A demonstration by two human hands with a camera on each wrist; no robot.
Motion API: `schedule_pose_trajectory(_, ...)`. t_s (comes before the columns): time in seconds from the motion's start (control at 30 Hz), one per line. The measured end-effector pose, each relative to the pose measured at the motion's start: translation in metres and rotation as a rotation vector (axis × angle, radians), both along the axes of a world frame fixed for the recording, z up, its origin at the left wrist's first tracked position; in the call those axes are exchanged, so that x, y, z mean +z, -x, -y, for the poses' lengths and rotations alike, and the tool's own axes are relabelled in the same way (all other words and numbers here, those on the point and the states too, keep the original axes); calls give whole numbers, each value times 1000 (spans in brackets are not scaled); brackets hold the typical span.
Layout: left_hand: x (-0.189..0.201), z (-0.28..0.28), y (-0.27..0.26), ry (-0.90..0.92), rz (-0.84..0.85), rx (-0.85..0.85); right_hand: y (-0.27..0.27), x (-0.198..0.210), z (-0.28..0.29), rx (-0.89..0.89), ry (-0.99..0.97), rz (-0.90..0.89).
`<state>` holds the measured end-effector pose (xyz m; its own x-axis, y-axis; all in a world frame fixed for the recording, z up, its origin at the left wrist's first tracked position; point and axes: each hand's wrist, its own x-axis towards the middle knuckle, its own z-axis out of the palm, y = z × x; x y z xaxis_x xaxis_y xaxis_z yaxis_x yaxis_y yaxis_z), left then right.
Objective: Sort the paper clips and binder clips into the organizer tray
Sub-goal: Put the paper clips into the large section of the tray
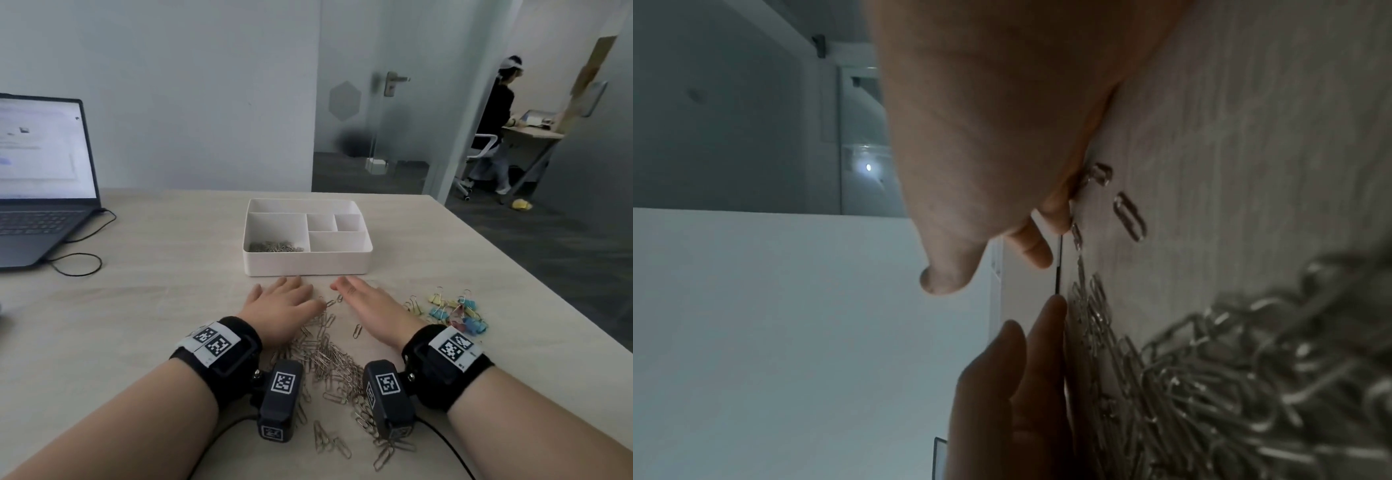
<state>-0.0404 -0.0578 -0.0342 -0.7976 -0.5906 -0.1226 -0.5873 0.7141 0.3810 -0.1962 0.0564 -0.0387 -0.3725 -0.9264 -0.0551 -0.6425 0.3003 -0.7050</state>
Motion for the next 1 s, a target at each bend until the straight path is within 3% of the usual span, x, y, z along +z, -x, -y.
schedule_pose_trajectory(0.1, -3, 1, -2, -71, -32, -35, 4, -7, 3, 69, -51, -42)
schedule_pose_trajectory(0.3, -7, -7, -14, -308, -206, -36, -6, -4, -10, 186, 101, 222)
schedule_pose_trajectory(0.4, -6, -14, -22, -409, -303, 21, -13, -2, -18, 177, 120, 250)
schedule_pose_trajectory(0.87, 0, -58, -57, -405, -388, 0, -30, -5, -55, 160, 163, 260)
schedule_pose_trajectory(1.0, -5, -61, -64, -448, -464, 2, -32, -6, -63, 130, 220, 346)
